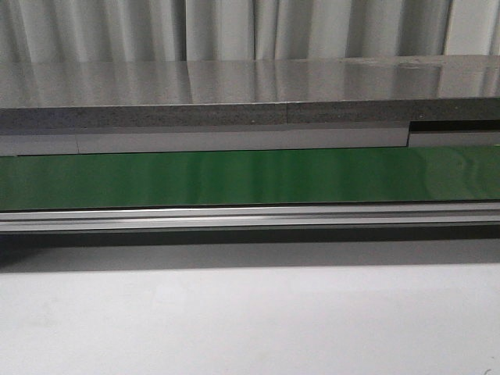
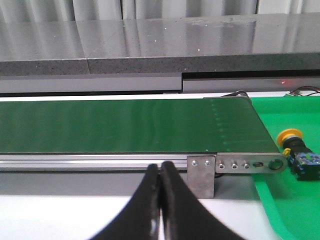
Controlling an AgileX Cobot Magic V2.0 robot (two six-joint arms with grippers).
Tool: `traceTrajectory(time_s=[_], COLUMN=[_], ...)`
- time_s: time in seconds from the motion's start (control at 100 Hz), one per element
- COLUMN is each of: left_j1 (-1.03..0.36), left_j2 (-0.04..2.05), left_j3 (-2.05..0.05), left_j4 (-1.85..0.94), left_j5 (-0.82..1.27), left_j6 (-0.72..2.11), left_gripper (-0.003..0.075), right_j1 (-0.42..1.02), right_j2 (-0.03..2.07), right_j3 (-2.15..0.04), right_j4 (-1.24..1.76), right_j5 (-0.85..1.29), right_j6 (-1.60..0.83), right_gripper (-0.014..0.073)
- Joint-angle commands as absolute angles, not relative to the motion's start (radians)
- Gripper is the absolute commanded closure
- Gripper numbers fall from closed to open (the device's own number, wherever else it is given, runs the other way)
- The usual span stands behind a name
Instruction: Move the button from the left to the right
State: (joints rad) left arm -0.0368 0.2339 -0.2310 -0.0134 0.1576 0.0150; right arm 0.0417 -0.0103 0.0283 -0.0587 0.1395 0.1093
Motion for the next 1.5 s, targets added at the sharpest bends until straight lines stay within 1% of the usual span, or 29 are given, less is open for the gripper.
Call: traceTrajectory(time_s=[0.0, 0.43, 0.79, 1.49], left_j1=[-0.046, -0.046, -0.046, -0.046], left_j2=[0.207, -0.036, -0.035, -0.035], left_j3=[-0.237, -0.032, 0.036, 0.036], left_j4=[0.038, 0.037, 0.034, 0.034], left_j5=[0.064, 0.064, -0.014, -0.014], left_j6=[-0.069, -0.069, -0.069, -0.069], left_gripper=[0.074, 0.074, 0.074, 0.074], right_j1=[0.045, 0.045, 0.045, 0.045], right_j2=[-0.033, -0.033, -0.032, -0.032], right_j3=[0.012, 0.012, 0.012, 0.012], right_j4=[-0.063, -0.063, -0.063, -0.063], right_j5=[0.052, 0.052, 0.052, 0.052], right_j6=[0.107, 0.107, 0.107, 0.107], right_gripper=[0.0662, 0.0662, 0.0662, 0.0662])
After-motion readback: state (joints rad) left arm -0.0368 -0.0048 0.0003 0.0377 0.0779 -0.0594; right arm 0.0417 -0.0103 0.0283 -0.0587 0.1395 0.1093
